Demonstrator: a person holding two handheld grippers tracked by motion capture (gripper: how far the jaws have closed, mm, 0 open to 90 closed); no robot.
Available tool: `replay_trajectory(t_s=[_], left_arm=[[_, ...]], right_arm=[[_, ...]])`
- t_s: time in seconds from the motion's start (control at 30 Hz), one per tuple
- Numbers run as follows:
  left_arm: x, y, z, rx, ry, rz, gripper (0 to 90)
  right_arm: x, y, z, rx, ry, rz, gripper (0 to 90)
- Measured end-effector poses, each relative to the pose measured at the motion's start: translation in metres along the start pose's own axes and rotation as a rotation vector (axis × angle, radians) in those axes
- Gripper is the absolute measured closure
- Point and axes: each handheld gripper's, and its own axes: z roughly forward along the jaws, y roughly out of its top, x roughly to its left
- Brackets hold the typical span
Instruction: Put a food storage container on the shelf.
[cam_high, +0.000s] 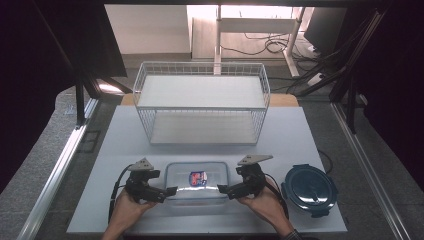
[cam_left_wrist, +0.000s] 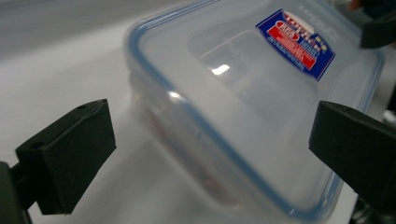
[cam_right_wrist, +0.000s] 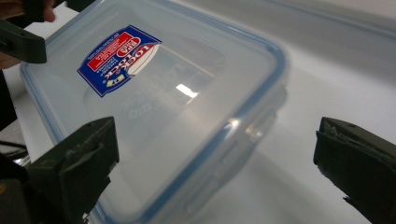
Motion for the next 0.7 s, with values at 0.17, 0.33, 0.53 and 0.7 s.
replay_trajectory(t_s=[0.17, 0.33, 0.53, 0.7], left_arm=[[0.01, -0.001, 0.011, 0.036, -0.14, -0.084, 0.0], [0.005, -0.006, 0.009, 0.068, -0.154, -0.102, 1.0], [0.005, -0.015, -0.006, 0.046, -0.177, -0.161, 21.2], [-0.003, -0.019, -0.018, 0.011, -0.159, -0.143, 30.5]], right_arm=[[-0.006, 0.003, 0.015, 0.041, 0.126, 0.083, 0.0], [-0.008, -0.001, 0.019, 0.089, 0.196, 0.137, 1.3], [-0.006, -0.001, 0.004, 0.102, 0.189, 0.158, 16.8], [-0.007, -0.006, -0.009, 0.07, 0.206, 0.207, 33.6]])
